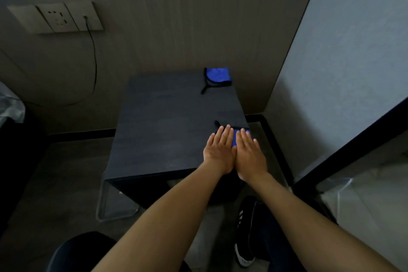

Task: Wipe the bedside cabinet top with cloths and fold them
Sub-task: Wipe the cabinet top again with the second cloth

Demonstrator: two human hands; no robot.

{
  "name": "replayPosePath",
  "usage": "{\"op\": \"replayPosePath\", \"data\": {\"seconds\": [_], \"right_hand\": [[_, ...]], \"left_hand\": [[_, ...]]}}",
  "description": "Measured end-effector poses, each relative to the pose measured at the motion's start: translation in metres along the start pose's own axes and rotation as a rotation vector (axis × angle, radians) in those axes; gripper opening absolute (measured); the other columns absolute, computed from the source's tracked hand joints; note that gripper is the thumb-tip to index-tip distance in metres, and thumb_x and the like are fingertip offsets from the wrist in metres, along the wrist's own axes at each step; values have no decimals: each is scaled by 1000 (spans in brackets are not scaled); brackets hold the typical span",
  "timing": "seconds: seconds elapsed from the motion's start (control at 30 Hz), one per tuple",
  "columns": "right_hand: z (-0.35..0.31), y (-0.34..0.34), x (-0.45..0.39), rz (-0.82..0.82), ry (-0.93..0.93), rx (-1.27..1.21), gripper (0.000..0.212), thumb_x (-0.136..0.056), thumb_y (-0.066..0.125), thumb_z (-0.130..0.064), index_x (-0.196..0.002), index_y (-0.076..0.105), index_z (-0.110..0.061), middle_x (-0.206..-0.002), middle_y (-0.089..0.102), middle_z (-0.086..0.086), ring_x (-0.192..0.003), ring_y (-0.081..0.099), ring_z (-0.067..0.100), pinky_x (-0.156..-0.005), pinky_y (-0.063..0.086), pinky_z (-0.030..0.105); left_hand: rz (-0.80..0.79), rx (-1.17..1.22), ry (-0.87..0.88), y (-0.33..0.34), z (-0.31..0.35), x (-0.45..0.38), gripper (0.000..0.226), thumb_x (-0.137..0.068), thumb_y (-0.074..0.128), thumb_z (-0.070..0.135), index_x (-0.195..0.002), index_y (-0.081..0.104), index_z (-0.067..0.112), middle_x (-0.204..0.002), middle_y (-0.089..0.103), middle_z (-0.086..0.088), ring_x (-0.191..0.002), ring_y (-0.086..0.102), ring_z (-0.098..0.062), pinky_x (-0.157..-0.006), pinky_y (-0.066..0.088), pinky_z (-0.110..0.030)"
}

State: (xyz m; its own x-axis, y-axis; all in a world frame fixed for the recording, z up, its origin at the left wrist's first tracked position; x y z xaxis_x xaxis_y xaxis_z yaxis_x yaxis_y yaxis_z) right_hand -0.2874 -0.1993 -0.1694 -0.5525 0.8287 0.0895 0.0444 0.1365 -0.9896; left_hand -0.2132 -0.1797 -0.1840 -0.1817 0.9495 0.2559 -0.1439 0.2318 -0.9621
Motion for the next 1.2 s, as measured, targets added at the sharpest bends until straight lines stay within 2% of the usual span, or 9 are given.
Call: {"op": "replayPosePath", "data": {"seconds": [0.33,0.83,1.03,1.2], "right_hand": [[13,-4,-65,-42,-29,-7,57,-107,20,-26,-157,1,-6,-166,-3,10,-153,-4,21,-124,2,37],[-1,-13,-208,-81,-80,0,56,-107,19,-28,-158,1,-11,-166,-5,6,-153,-4,18,-124,4,40],[-5,-21,-232,-88,-58,8,58,-107,21,-30,-158,0,-13,-166,-6,5,-153,-5,19,-124,2,40],[-26,-20,-224,-85,-60,62,59,-107,24,-30,-158,0,-12,-166,-5,7,-153,-4,21,-124,3,40]], "left_hand": [[70,58,-80,-16,-10,-49,61,-107,10,40,-155,-16,15,-164,-22,-1,-150,-20,-18,-124,-3,-39],[113,69,-128,-51,-73,-167,59,-107,12,37,-157,-10,13,-165,-16,-1,-151,-16,-18,-124,-4,-38],[129,67,-107,-61,-87,-191,59,-107,11,38,-157,-9,14,-166,-14,-1,-152,-15,-18,-124,-4,-38],[113,44,-73,-61,-100,-177,59,-107,10,37,-157,-10,14,-165,-15,-1,-152,-15,-17,-124,-3,-39]]}}
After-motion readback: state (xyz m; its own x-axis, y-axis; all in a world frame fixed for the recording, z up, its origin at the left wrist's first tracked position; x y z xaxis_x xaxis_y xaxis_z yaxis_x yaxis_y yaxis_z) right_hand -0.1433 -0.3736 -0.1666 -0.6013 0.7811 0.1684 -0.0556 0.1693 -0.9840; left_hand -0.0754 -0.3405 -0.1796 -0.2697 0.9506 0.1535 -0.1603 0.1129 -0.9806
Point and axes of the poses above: each hand's wrist, its own x-axis away from the middle knuckle, its own y-axis out of the palm, z = x × y, the point moved 10 cm from there along -x, towards the middle knuckle
